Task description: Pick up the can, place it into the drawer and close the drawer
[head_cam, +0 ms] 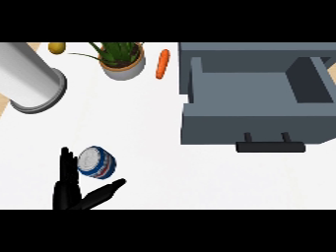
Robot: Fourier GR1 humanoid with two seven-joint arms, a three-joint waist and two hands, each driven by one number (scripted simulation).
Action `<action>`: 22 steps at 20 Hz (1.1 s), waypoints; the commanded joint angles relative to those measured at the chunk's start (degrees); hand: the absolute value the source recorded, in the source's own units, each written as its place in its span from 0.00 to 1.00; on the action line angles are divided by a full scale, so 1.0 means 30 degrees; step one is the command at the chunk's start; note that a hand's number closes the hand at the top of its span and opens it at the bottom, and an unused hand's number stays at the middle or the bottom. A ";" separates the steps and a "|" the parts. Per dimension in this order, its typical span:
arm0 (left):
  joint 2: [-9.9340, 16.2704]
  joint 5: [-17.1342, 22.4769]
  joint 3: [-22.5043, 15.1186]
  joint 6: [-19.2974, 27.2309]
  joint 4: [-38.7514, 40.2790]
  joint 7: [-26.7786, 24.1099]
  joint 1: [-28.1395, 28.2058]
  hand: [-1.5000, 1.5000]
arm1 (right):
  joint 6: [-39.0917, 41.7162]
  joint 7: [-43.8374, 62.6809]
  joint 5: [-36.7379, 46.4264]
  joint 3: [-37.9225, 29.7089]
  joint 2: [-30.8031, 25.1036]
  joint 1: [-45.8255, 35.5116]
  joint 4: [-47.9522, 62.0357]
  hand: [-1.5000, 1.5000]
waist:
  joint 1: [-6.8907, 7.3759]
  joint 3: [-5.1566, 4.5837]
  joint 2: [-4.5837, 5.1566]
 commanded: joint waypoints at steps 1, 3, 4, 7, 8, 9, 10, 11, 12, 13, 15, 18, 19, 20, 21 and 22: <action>-0.0014 0.0793 0.1231 -0.0918 0.2342 -0.1428 -0.0870 0.00 | 0.0251 0.0272 -0.0580 -0.0672 0.0138 0.0493 -0.0851 0.00 | -0.0004 -0.0001 -0.0005; -0.0014 0.1402 0.1753 -0.1158 0.4046 -0.2516 -0.1313 0.00 | 0.0099 0.1141 -0.0478 -0.0839 -0.0521 -0.0796 -0.0218 0.00 | 0.0029 -0.0007 0.0009; -0.0014 0.2525 -0.0449 0.1013 0.4879 -0.3288 -0.1868 0.00 | 0.0375 0.1545 -0.0728 -0.0594 -0.0443 -0.0316 -0.1099 0.00 | -0.0020 -0.0011 0.0004; 0.0136 0.1701 0.2130 -0.0994 0.5414 -0.2408 -0.2920 0.00 | 0.0551 -0.0072 0.0283 -0.0513 -0.0035 -0.0450 0.0567 0.00 | 0.0006 -0.0001 0.0006; 0.0562 0.2261 0.2714 -0.2257 0.6535 -0.3437 -0.2825 0.00 | 0.0140 0.1151 -0.0126 -0.0738 -0.0189 -0.0637 -0.0656 0.00 | -0.0008 -0.0006 0.0006; 0.0519 0.1948 0.2043 -0.2227 0.5132 -0.2756 -0.1794 0.00 | 0.0726 0.0582 -0.0516 -0.1162 -0.0379 -0.0551 -0.0232 0.00 | 0.0025 0.0001 -0.0004; 0.0805 0.2030 0.2606 -0.2451 0.6072 -0.3278 -0.2867 0.00 | 0.0777 0.0858 -0.0969 -0.1572 -0.0580 -0.0828 0.0428 0.00 | 0.0013 0.0000 0.0002; 0.0044 0.1587 0.2143 -0.1547 0.5770 -0.3514 -0.2559 0.00 | 0.1643 -0.0154 -0.1755 -0.1933 -0.0196 0.0567 -0.0232 0.00 | -0.0019 0.0003 -0.0008; 0.0002 0.2099 0.1255 -0.0822 0.6201 -0.3921 -0.2929 0.00 | 0.0386 0.1194 -0.0406 -0.0762 -0.0002 -0.1050 -0.0091 0.00 | 0.0026 -0.0001 0.0001; 0.0723 0.2352 0.3187 -0.2948 0.8699 -0.4846 -0.4278 0.00 | 0.0212 0.1091 -0.0303 -0.1277 -0.0455 -0.1669 0.0734 0.00 | 0.0007 -0.0007 0.0019; 0.0660 0.2199 0.3147 -0.2776 0.8565 -0.4733 -0.4619 0.00 | -0.0041 0.1232 0.0738 -0.0225 0.0282 -0.1200 -0.0380 0.00 | 0.0012 -0.0004 0.0008; 0.0280 0.1979 0.3142 -0.3492 1.1266 -0.5848 -0.5868 0.00 | -0.0099 0.0971 0.1227 0.0145 0.0274 -0.1863 0.0560 0.00 | -0.0013 -0.0010 0.0031; 0.1284 0.2026 0.2688 -0.3905 0.9268 -0.3359 -0.6148 0.00 | -0.0980 0.2394 0.1929 0.0816 0.0615 -0.1967 -0.1072 0.00 | 0.0006 -0.0009 0.0013; 0.1169 0.1842 0.2714 -0.3974 0.9538 -0.3997 -0.5999 0.00 | -0.0231 0.1472 0.0691 -0.0556 -0.0248 -0.2543 0.0661 0.00 | 0.0019 -0.0001 0.0012; 0.1248 0.1655 0.1872 -0.4265 0.8134 -0.2518 -0.5461 0.00 | -0.0141 0.1493 0.0566 -0.0733 -0.0292 -0.2219 0.0302 0.00 | 0.0034 0.0006 -0.0005; 0.0744 0.1585 0.2535 -0.3849 1.0038 -0.4208 -0.6121 0.00 | -0.0314 0.2710 -0.0115 -0.0938 -0.0302 -0.2035 -0.1292 0.00 | -0.0026 -0.0003 0.0002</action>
